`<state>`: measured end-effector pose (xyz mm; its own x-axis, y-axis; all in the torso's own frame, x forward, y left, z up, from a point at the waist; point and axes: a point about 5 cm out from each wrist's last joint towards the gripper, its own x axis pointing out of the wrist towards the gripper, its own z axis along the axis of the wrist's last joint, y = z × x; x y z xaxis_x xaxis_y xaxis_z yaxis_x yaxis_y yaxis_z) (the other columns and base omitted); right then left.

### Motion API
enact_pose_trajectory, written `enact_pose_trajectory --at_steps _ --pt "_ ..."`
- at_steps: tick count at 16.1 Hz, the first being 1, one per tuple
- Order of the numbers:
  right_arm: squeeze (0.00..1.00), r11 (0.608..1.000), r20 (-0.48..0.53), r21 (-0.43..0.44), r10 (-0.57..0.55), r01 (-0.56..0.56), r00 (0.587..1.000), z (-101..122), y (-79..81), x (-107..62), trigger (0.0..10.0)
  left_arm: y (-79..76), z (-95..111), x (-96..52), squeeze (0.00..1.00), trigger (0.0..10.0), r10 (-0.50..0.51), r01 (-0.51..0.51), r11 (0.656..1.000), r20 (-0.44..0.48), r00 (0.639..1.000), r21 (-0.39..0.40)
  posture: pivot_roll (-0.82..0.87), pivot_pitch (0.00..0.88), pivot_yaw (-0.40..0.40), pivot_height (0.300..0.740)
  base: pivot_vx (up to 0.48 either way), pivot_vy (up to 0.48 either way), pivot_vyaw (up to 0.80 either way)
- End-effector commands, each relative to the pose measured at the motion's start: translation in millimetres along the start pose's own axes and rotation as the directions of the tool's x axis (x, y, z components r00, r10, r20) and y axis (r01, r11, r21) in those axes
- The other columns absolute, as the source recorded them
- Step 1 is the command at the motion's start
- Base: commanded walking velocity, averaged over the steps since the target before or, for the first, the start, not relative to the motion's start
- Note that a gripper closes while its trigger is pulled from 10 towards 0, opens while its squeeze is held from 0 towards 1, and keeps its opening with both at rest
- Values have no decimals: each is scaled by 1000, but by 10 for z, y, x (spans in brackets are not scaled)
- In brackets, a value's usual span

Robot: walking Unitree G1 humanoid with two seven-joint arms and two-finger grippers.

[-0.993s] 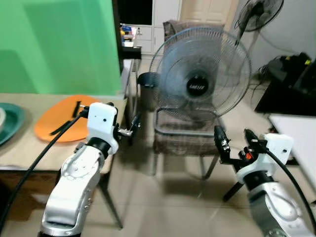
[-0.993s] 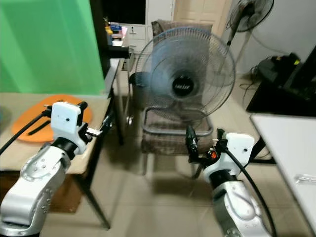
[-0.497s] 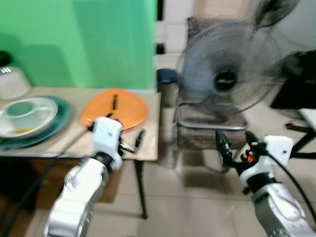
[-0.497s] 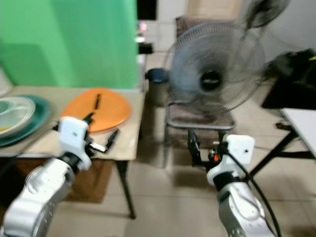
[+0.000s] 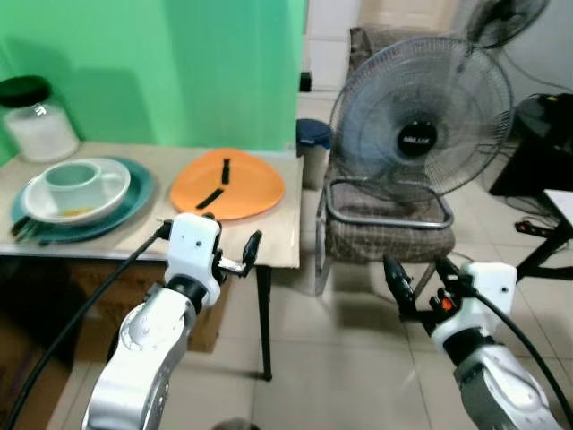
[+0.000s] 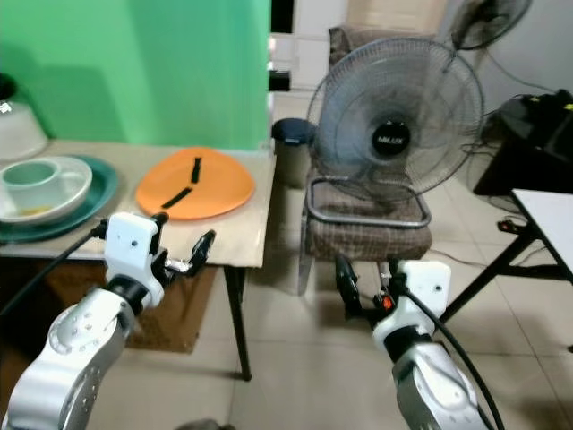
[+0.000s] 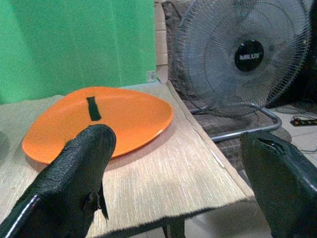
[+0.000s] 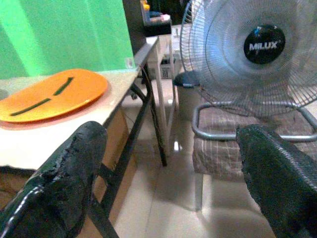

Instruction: Setting the table

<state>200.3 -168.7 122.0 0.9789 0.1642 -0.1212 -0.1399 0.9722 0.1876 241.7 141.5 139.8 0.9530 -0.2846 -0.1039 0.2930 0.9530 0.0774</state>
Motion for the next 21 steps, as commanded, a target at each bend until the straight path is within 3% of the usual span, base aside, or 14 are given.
enact_pose_trajectory --at_steps 1,7,8,9,12,13,14,18,21 --pt "1000 1000 -16 -1 -23 23 1000 -53 -17 -11 10000 3 94 36 0 10000 -5 5 1000 36 999 1 44 0 -9 740 0 0 0" --pt "1000 999 -10 5 -51 51 999 -42 -43 -11 10000 3 102 42 0 10000 -7 7 1000 39 999 -4 42 0 -6 740 0 0 0" --pt "945 998 -9 5 -57 57 998 -37 -48 -4 10000 5 101 39 0 10000 -5 6 1000 38 999 -7 43 0 -7 740 0 0 0" --pt "651 998 -9 12 -60 60 998 -43 -42 1 10000 9 101 37 0 10000 -4 5 1000 36 999 -10 45 0 -9 740 0 0 0" --pt "537 997 -11 29 -65 65 998 -45 -41 11 10000 16 110 33 0 10000 -6 7 1000 38 999 -14 44 0 -9 740 87 0 0" --pt "122 997 -10 34 -68 68 998 -41 -44 14 10000 21 111 34 0 10000 -6 6 1000 38 999 -15 44 0 -9 740 281 0 0" --pt "0 997 -9 39 -69 69 998 -39 -45 16 10000 24 111 35 0 10000 -5 6 1000 38 999 -15 44 0 -8 740 281 0 0" --pt "0 998 -12 37 -44 44 999 -38 9 25 10000 28 111 37 0 10000 -9 9 1000 37 999 -13 46 0 -8 740 296 0 0" --pt "0 998 -8 29 -53 53 999 -32 10 45 10000 36 114 44 0 10000 -10 10 1000 37 999 -9 48 0 -4 740 338 0 702"
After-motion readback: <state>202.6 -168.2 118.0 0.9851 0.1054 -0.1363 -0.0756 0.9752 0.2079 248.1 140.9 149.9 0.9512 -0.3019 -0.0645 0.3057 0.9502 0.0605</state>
